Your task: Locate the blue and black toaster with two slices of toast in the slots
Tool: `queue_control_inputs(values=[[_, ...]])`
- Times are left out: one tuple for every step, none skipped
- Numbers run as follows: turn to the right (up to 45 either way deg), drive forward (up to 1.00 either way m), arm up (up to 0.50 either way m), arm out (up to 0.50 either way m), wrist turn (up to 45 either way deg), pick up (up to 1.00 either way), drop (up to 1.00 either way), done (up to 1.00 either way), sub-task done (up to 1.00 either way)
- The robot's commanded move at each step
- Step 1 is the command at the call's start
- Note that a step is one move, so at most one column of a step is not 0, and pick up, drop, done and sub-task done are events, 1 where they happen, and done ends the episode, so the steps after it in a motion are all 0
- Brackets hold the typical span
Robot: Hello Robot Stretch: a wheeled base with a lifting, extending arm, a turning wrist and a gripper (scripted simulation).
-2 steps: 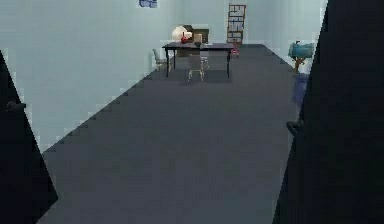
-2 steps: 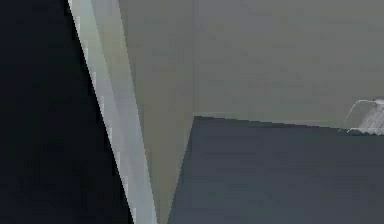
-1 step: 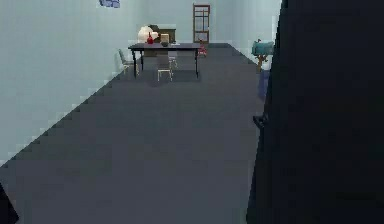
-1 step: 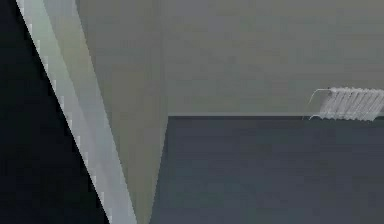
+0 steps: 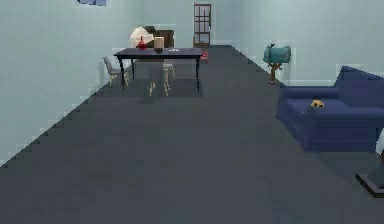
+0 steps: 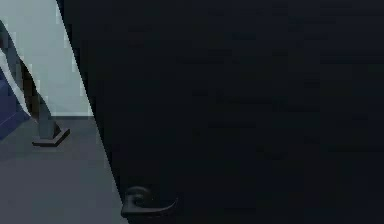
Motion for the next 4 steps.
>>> queue_control_inputs(values=[[6.0, 0.00, 0.00, 0.00, 0.0, 0.00, 0.00, 0.00, 0.00], [0.0, 0.30, 0.00, 0.00, 0.0, 0.00, 0.00, 0.00, 0.00], [6.0, 0.00, 0.00, 0.00, 0.0, 0.00, 0.00, 0.00, 0.00], [0.0, 1.00, 0.00, 0.00, 0.0, 0.00, 0.00, 0.00, 0.00]])
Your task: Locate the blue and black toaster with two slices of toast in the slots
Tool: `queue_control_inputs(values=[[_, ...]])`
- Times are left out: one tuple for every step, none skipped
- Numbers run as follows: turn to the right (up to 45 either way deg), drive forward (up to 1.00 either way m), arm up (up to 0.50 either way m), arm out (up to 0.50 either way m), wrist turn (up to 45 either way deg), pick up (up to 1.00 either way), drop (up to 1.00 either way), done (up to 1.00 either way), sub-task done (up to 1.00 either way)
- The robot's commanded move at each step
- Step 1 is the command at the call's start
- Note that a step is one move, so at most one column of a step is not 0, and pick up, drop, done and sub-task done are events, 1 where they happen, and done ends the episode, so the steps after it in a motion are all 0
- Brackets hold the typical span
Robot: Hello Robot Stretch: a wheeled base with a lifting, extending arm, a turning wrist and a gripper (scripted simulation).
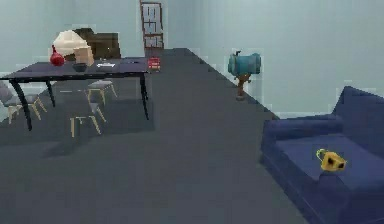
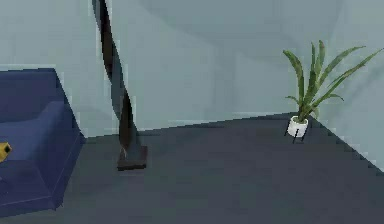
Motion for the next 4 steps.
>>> queue_control_inputs(values=[[0.0, 1.00, 0.00, 0.00, 0.0, 0.00, 0.00, 0.00, 0.00], [0.0, 1.00, 0.00, 0.00, 0.0, 0.00, 0.00, 0.00, 0.00], [6.0, 0.00, 0.00, 0.00, 0.0, 0.00, 0.00, 0.00, 0.00], [0.0, 0.60, 0.00, 0.00, 0.0, 0.00, 0.00, 0.00, 0.00]])
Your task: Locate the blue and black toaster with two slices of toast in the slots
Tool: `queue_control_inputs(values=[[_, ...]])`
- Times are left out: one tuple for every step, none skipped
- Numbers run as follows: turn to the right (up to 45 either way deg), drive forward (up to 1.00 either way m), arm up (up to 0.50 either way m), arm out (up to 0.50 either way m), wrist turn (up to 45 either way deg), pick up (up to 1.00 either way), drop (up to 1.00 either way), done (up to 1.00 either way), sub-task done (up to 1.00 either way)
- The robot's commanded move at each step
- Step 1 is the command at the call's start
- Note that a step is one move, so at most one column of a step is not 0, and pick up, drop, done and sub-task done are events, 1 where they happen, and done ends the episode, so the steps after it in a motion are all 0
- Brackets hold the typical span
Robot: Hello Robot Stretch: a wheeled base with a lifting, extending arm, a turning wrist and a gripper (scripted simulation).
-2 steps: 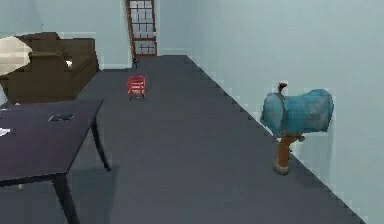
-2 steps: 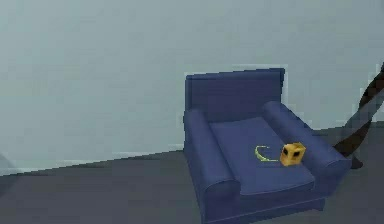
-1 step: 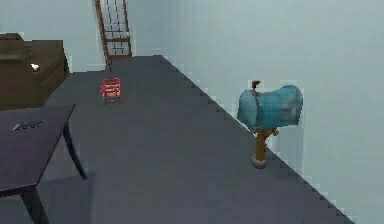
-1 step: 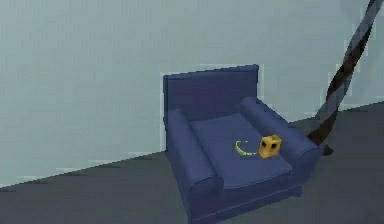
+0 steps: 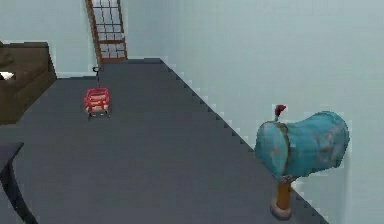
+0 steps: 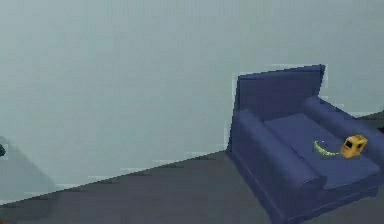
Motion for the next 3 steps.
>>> queue_control_inputs(values=[[-9.0, 0.00, 0.00, 0.00, 0.0, 0.00, 0.00, 0.00, 0.00], [0.0, 1.00, 0.00, 0.00, 0.0, 0.00, 0.00, 0.00, 0.00], [0.0, 1.00, 0.00, 0.00, 0.0, 0.00, 0.00, 0.00, 0.00]])
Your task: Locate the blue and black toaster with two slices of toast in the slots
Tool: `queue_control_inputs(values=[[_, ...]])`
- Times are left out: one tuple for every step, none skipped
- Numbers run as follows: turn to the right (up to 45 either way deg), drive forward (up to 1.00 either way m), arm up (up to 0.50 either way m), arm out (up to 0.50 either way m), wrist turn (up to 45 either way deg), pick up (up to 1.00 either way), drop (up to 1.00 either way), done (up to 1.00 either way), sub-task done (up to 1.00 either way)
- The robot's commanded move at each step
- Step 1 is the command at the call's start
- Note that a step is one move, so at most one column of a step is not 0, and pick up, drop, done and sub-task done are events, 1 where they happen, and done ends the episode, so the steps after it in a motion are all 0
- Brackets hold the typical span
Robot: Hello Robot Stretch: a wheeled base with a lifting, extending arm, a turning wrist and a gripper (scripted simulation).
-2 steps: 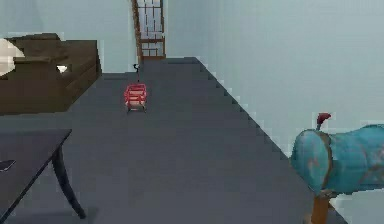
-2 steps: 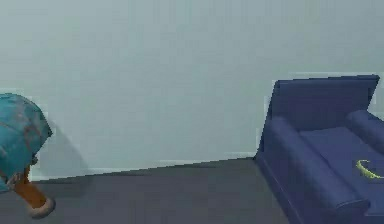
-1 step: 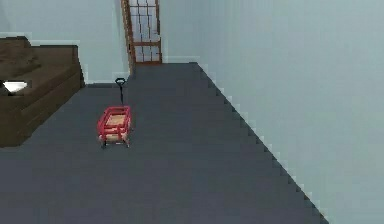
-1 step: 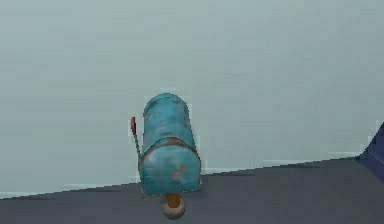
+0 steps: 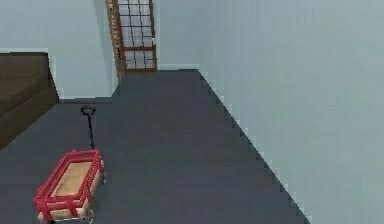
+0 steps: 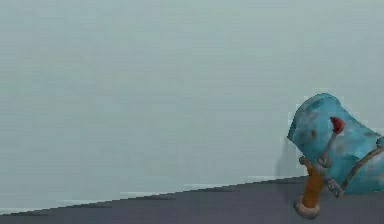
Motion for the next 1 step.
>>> queue_control_inputs(values=[[-3.0, 0.00, 0.00, 0.00, 0.0, 0.00, 0.00, 0.00, 0.00]])
